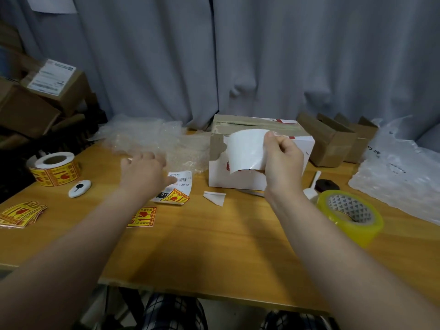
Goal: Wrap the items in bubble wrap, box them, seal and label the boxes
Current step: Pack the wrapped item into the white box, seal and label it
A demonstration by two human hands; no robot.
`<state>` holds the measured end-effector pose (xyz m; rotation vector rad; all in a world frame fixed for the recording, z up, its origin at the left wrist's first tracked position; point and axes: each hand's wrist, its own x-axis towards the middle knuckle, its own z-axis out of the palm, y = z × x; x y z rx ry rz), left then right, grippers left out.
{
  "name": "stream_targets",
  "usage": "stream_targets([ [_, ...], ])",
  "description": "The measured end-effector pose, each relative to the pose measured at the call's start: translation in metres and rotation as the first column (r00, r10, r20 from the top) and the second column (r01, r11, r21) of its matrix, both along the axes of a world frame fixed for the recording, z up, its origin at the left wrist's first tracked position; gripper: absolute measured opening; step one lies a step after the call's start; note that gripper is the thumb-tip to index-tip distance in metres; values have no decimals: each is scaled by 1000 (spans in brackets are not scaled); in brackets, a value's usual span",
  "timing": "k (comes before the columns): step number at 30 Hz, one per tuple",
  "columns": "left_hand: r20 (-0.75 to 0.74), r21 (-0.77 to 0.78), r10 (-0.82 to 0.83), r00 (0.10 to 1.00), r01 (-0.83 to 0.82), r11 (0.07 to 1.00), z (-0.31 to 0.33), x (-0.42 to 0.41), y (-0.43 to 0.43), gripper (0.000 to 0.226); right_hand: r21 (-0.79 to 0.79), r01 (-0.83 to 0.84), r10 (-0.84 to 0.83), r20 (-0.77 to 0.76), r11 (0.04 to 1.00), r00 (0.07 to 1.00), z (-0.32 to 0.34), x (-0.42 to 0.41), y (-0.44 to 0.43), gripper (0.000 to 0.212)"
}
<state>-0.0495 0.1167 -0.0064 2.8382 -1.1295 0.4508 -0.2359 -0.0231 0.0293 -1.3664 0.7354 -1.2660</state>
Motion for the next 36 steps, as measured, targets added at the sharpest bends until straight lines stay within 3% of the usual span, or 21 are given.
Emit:
stream_targets([
  [2, -6, -289, -98, 995, 92, 953, 7, -16, -3, 54, 20, 30, -30, -12, 999, 999, -1, 1, 2, 29],
  [4, 102, -584, -281, 954, 287, 760, 23, -41, -7, 47, 45, 56, -56, 3, 997, 998, 0, 2, 4, 30],
  [5, 170, -621, -374, 912, 393, 678, 32, -55, -10, 47, 59, 64, -65, 13, 996, 998, 1, 3, 5, 31],
  [9, 452, -366, -535, 714, 696, 618, 48, -92, -29, 55, 103, 28, -38, 103, 994, 994, 8, 5, 10, 39],
  [15, 649, -250, -416, 637, 695, 674, 62, -105, -51, 20, 151, -40, 16, 155, 988, 988, 21, -2, 10, 29],
  [17, 570, -325, -449, 689, 690, 646, 71, -104, -56, 14, 205, -132, 101, 157, 970, 982, 31, -9, 6, 15],
  [20, 254, -607, -464, 849, 514, 607, 84, -99, -65, 7, 288, -245, 209, 153, 926, 966, 49, -22, -2, 42],
  [22, 88, -765, -459, 884, 355, 537, 91, -93, -71, 10, 287, -195, 155, 156, 938, 976, 55, -28, -13, 57],
  [24, -38, -877, -525, 850, 223, 425, 99, -92, -80, 13, 236, -154, 145, 52, 959, 988, 59, -30, -21, 52],
  [26, -123, -944, -606, 786, 96, 316, 103, -96, -91, 11, 229, -229, 254, -89, 946, 963, 62, -28, -26, 52],
  [28, -208, -966, -679, 704, -38, 256, 106, -101, -103, 9, 238, -296, 333, -132, 925, 934, 65, -21, -33, 42],
  [30, -291, -956, -733, 615, -150, 253, 107, -100, -113, 12, 203, -264, 294, -136, 943, 946, 70, -14, -47, 17],
  [33, -351, -930, -730, 586, -131, 342, 110, -78, -125, 18, 189, -182, 212, -151, 965, 966, 80, -5, -79, 8],
  [36, -382, -898, -696, 608, -64, 436, 114, -49, -138, 17, 111, -115, 147, -351, 987, 925, 86, 4, -105, 31],
])
